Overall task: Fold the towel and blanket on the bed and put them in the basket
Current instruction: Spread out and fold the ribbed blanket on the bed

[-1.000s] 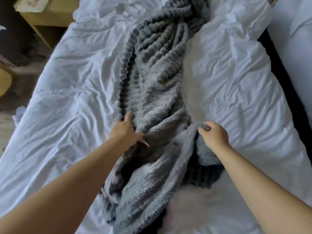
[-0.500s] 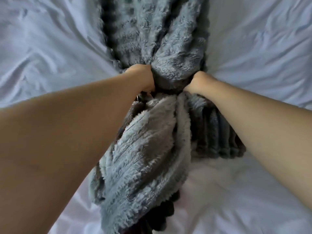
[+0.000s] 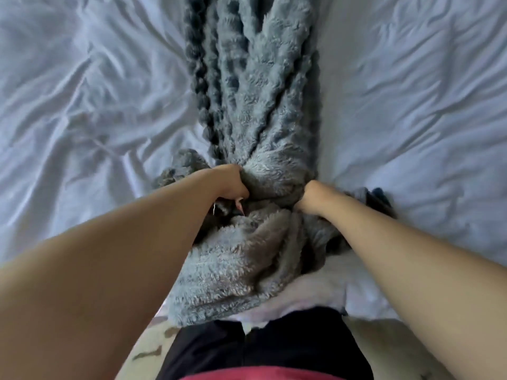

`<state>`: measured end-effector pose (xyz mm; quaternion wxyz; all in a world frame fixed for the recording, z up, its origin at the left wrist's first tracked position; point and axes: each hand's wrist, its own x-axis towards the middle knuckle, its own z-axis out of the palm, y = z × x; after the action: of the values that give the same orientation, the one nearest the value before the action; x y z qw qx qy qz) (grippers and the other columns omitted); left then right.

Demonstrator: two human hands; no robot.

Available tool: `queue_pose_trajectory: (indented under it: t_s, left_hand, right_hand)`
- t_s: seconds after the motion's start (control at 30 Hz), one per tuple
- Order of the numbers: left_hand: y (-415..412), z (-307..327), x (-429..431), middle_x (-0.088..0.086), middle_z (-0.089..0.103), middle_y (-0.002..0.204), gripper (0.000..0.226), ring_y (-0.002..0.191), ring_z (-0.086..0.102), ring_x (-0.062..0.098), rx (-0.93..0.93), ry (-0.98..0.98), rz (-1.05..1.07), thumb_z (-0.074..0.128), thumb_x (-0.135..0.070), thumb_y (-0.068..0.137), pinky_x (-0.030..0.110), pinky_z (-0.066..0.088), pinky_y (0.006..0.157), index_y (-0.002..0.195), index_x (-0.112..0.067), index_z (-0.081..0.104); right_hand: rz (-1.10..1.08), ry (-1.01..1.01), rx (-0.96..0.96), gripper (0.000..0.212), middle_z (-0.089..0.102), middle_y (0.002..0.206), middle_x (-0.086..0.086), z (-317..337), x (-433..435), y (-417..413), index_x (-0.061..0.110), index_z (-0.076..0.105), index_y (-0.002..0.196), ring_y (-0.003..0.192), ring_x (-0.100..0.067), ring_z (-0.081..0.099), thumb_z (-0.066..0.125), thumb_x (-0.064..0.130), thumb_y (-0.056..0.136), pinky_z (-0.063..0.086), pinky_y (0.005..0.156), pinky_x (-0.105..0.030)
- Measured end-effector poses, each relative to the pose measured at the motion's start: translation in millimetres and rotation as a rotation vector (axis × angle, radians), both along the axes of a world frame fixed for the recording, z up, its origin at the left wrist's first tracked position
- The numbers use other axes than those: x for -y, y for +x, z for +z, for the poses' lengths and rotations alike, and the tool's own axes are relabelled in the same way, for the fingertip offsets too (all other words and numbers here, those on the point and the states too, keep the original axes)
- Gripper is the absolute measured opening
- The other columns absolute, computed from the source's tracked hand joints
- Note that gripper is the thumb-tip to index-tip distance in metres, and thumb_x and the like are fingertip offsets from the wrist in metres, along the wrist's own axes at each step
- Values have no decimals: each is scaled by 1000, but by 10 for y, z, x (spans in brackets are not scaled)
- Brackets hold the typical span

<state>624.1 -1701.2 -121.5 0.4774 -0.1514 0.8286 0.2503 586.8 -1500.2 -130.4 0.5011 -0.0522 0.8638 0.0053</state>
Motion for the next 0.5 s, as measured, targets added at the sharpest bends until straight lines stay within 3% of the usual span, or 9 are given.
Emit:
queue_pose_trajectory:
  t_s: [0.13,0.27,0.33,0.4,0.5]
  left_hand:
    - [786,-11,-276,2,67,91,21,85,63,21,109,53,0,66,-22,74,31,53,76,92,-20,57]
    - [1270,62,-498,-5,63,74,11,68,62,15,191,98,139,66,-19,74,25,50,56,80,-22,57]
    - [1369,179,-609,-1,67,82,13,73,65,16,179,61,160,63,-21,75,23,52,55,87,-19,61]
    - [1386,432,-705,4,69,96,24,87,68,20,167,14,192,58,-20,76,25,56,65,99,-15,64]
    - [524,1123,-445,5,67,91,18,86,67,21,-20,-22,288,52,-17,79,25,52,63,93,-14,63]
  right_hand:
    - [78,52,80,53,63,120,-11,171,-284,840,13,60,119,109,-31,60,64,47,79,46,76,-30]
    - [29,74,153,48,65,116,-9,312,-452,1323,15,64,113,107,-28,62,64,44,75,46,74,-29]
    - [-9,50,135,45,67,114,-8,424,-580,1469,15,65,112,106,-27,64,62,40,74,48,76,-29]
    - [-122,-45,124,44,68,116,-2,594,-528,1591,15,64,116,109,-24,64,56,37,79,49,82,-27]
    - [-170,-164,-200,43,70,113,13,1066,-326,544,-4,51,134,111,0,60,43,20,98,42,91,-17]
